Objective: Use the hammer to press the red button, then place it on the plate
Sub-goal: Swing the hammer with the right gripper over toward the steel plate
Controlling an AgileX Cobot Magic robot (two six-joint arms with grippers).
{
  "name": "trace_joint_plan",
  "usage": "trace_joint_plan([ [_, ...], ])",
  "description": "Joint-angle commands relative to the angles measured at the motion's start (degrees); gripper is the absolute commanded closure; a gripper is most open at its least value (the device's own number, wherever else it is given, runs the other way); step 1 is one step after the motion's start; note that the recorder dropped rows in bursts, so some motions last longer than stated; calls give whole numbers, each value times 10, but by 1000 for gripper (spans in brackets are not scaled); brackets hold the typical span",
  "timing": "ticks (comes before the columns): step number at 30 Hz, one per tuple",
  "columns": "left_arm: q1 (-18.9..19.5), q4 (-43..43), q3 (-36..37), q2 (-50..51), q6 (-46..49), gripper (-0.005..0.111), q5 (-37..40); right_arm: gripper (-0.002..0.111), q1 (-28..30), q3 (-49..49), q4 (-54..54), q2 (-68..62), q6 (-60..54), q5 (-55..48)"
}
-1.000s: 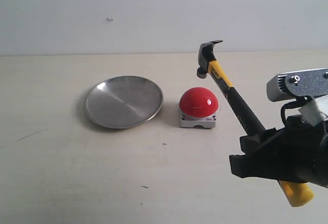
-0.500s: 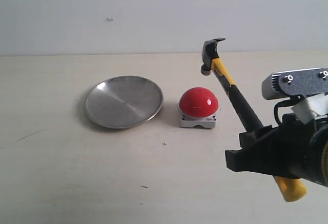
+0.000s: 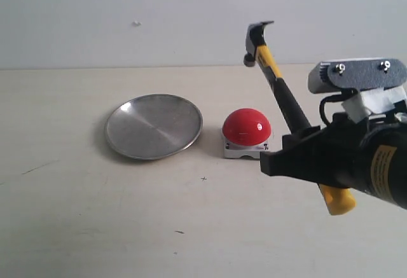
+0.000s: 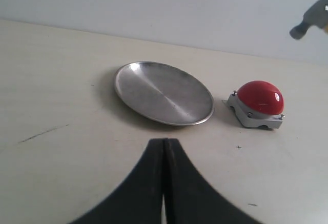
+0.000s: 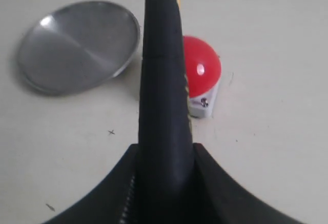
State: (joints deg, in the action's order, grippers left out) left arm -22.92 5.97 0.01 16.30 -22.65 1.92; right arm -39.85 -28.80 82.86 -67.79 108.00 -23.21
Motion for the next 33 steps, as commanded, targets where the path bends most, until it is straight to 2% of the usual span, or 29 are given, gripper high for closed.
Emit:
trace_joint_plan([
  [1,1,-3,0,-3,-1,107,-1,108,2,-25,27,8,-21,-8],
  [8,1,-3,0,-3,-1,107,-1,108,2,-1,20,-90,28,0],
  [13,1,-3,0,-3,-1,107,-1,108,2,-9,13,-179,47,52],
  [16,1,-3,0,-3,-1,107,-1,108,2,-25,-5,-159,47,26],
  [20,1,-3,0,-3,-1,107,-1,108,2,-51,17,-105,46,42],
  [25,1,-3,0,-3,-1,107,-1,108,2,-96,58,-63,63,134],
  [29,1,-3,0,-3,-1,107,-1,108,2,-156,55,-81,80,217],
  [33,1,-3,0,-3,-1,107,-1,108,2,-217,7,-152,92,217],
])
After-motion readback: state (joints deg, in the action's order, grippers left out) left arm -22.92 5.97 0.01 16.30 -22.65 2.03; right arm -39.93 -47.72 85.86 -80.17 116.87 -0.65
